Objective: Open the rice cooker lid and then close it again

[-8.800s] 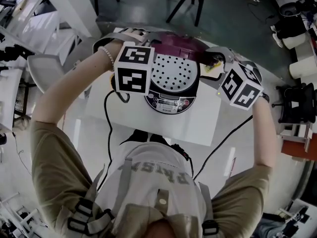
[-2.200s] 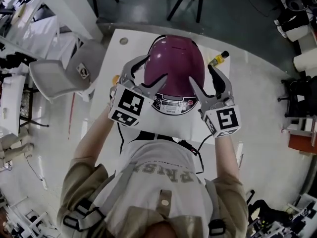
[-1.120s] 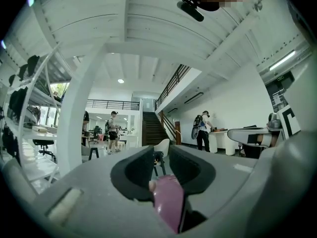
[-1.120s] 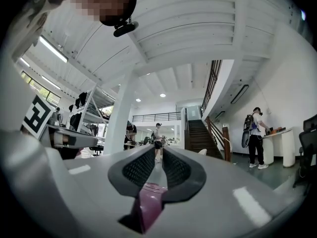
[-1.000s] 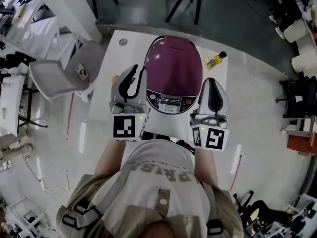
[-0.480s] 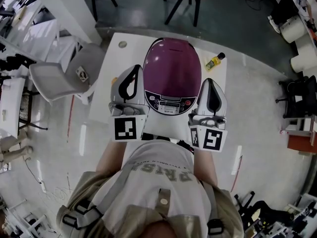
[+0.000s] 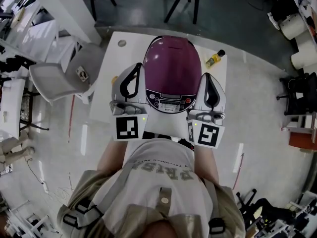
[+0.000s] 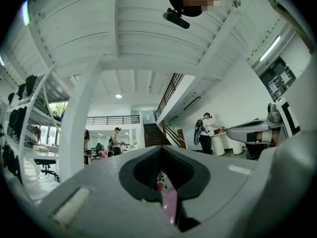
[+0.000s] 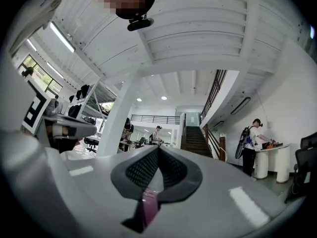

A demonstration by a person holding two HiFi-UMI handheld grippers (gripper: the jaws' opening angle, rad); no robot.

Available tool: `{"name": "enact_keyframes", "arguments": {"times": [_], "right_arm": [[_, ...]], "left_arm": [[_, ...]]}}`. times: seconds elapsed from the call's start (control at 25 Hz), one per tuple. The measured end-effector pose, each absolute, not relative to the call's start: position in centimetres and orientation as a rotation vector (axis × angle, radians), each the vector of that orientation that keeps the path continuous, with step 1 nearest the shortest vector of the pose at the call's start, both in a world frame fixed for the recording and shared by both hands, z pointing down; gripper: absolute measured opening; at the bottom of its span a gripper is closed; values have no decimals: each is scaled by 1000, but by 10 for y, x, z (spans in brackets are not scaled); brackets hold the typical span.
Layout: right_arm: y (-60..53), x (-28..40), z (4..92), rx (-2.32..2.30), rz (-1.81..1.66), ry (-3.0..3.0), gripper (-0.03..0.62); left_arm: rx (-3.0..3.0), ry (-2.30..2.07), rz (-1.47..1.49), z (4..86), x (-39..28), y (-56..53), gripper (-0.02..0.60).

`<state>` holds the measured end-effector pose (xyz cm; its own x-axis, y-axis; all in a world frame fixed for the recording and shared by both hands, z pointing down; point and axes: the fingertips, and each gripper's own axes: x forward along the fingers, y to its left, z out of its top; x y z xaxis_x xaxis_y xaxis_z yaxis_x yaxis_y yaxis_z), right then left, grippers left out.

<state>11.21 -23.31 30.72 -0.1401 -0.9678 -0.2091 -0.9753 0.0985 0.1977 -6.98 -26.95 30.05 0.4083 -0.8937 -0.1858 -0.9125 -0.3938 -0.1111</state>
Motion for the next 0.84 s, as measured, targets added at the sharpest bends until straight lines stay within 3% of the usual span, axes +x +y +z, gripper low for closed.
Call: {"name": "enact_keyframes", "arguments": {"times": [0.84], "right_arm": [[-242, 122, 312, -2109, 441, 2296, 0]], "left_arm": [[-2474, 1587, 80, 309, -66, -277, 9]]}}
